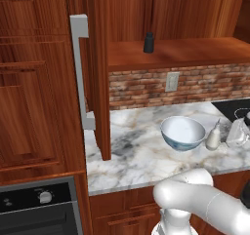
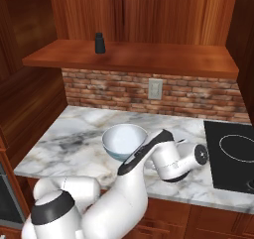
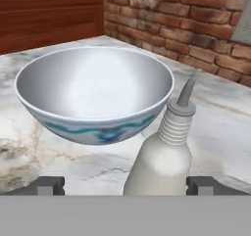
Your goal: Retrieve the bottle and the shaker from the cabinet and place them next to the mixing bowl on the counter. Then add garlic from the fridge to the mixing bowl.
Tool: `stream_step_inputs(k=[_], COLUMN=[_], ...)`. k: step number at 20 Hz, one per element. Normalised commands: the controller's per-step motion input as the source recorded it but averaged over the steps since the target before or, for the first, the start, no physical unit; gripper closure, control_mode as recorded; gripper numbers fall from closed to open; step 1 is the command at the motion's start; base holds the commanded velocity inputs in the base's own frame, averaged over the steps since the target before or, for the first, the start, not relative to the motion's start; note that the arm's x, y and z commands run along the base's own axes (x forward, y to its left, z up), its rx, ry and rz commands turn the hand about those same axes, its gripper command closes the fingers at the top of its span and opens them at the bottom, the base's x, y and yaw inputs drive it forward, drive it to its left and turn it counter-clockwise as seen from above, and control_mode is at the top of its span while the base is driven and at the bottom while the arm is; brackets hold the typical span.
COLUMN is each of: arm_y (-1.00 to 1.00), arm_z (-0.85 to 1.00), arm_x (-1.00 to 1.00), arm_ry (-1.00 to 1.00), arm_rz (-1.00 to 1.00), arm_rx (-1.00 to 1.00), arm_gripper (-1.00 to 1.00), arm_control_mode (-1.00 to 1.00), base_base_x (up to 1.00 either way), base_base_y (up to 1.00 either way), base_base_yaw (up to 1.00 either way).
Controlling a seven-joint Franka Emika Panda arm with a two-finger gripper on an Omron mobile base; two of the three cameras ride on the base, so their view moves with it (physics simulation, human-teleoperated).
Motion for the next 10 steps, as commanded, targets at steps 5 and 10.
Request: stream_step_inputs(k=[5, 10], arm_y=[0.04, 0.56], arm_z=[0.78, 0.55], arm_x=[-0.20, -0.20], arm_ry=[-0.03, -0.06], arm_rz=[-0.02, -0.16], arm_rx=[0.00, -0.09], arm_gripper=[-1.00, -1.00], arm_control_mode=[-1.00, -1.00], base_base_x=[0.00, 0.00], base_base_y=[0.00, 0.00], base_base_yaw=[0.00, 0.00])
